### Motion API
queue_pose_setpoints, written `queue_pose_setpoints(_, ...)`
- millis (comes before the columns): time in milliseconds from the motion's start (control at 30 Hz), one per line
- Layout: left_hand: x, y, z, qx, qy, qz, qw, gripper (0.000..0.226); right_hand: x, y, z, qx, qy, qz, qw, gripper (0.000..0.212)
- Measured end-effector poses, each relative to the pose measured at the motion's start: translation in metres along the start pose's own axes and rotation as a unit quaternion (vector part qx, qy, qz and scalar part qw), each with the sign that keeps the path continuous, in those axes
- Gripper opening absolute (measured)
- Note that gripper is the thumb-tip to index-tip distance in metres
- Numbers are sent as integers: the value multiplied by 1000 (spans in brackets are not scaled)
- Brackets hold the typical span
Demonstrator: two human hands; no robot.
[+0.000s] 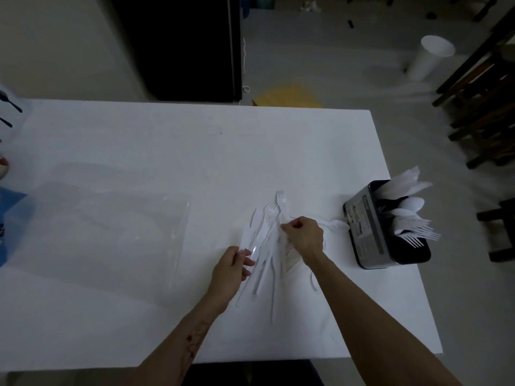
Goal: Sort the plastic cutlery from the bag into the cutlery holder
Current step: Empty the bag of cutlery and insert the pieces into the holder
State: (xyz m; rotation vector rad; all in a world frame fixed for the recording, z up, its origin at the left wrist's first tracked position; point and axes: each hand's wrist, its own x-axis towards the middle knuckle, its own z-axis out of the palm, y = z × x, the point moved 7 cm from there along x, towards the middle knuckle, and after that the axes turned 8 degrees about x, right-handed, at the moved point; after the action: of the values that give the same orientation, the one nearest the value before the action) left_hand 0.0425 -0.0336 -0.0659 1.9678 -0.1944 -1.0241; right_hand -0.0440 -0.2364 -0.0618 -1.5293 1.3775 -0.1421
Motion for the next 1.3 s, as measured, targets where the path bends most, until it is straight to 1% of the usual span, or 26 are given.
queue_pose_setpoints(100, 3, -1, 7, -70, -14, -18, 997, 21, -5, -6, -5, 97, -43, -4, 994, 15)
queue_pose_setpoints(233, 2, 6, 20, -103, -62, -23, 992, 20, -17, -15, 8, 207, -155, 11, 966, 16)
queue_pose_setpoints(333, -3, 11, 31, -116, -108, -25, 987, 21, -27, -15, 23, 238, -201, 32, 950, 15)
queue_pose_setpoints(400, -2, 9, 32, -115, -106, -24, 987, 17, -29, -11, 29, 214, -195, 26, 957, 17)
queue_pose_setpoints(433, -1, 6, 30, -111, -93, -25, 989, 16, -27, -8, 27, 187, -164, 15, 969, 19)
queue_pose_setpoints(500, 2, -3, 22, -101, -56, -41, 992, 14, -19, -1, 13, 95, -52, -20, 994, 23)
queue_pose_setpoints(533, 2, -6, 18, -97, -40, -49, 993, 12, -16, 1, 7, 37, -3, -41, 998, 23)
queue_pose_setpoints(567, 3, -9, 14, -90, -29, -52, 994, 10, -15, 3, 4, -14, 19, -56, 998, 25)
queue_pose_setpoints(667, 3, -13, 7, -63, -27, -55, 996, 13, -13, 9, 11, -107, -6, -60, 992, 34)
queue_pose_setpoints(733, 0, -14, 5, -53, -27, -54, 997, 12, -10, 12, 13, -122, -12, -49, 991, 27)
queue_pose_setpoints(800, -2, -14, 4, -46, -12, -44, 998, 16, -10, 10, 11, -96, -18, -38, 994, 18)
queue_pose_setpoints(867, -2, -14, 5, -36, 0, -32, 999, 15, -10, 5, 6, -35, -17, -32, 999, 14)
queue_pose_setpoints(967, -3, -11, 14, -39, -26, -22, 999, 12, -14, -5, 0, 49, -28, -26, 998, 16)
queue_pose_setpoints(1133, -7, -2, 25, -73, -50, -34, 995, 5, -22, -15, 9, 142, -99, -6, 985, 18)
queue_pose_setpoints(1233, -10, 1, 33, -85, -103, -22, 991, 16, -30, -17, 23, 143, -184, 1, 972, 25)
queue_pose_setpoints(1267, -11, 0, 35, -80, -113, -21, 990, 17, -32, -17, 26, 138, -200, 1, 970, 29)
queue_pose_setpoints(1300, -11, -2, 35, -67, -111, -22, 991, 14, -33, -16, 25, 129, -194, 0, 973, 33)
